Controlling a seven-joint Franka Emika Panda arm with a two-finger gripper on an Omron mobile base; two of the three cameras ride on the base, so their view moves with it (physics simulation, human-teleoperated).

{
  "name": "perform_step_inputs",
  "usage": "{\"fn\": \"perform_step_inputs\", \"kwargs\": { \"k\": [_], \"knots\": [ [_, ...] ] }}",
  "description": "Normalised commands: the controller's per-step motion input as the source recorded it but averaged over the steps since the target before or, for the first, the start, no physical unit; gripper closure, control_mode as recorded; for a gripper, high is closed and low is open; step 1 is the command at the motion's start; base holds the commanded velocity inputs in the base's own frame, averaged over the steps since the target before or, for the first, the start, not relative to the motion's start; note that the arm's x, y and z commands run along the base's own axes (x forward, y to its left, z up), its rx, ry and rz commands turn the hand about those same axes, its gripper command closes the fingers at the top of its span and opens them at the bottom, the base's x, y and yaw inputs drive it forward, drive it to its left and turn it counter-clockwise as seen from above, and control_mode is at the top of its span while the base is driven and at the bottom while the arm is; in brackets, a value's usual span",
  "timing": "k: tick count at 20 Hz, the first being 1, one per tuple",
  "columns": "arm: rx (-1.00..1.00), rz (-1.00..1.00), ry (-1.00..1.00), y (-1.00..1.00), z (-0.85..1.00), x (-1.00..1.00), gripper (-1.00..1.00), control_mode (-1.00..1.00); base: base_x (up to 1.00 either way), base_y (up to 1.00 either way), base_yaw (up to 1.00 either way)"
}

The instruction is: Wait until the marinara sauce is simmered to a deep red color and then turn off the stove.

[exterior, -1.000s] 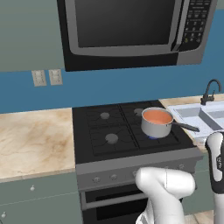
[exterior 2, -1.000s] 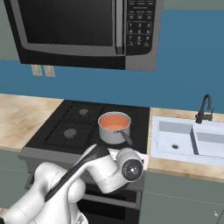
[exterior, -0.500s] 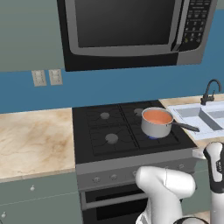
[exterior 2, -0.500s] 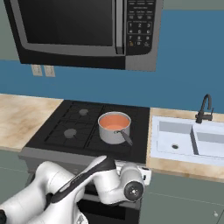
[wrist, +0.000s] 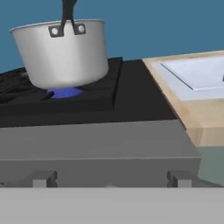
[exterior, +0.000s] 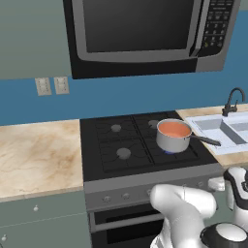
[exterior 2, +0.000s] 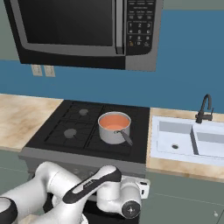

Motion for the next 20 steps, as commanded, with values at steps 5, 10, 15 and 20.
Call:
{"fn": "perform_step_inputs", "kwargs": {
  "k": [5,10,15,20],
  "knots": [
    [0.0,0.0,-0.05,-0.02,-0.56,0.0,-1.0,-1.0,0.0,0.0,0.0],
    [0.0,0.0,-0.12,0.0,-0.26,0.0,-1.0,-1.0,0.0,0.0,0.0],
    [0.0,0.01,-0.13,0.0,-0.05,0.0,-1.0,-1.0,0.0,0.0,0.0],
    [0.0,0.0,-0.07,0.0,0.0,0.0,-1.0,-1.0,0.0,0.0,0.0]
  ]
}}
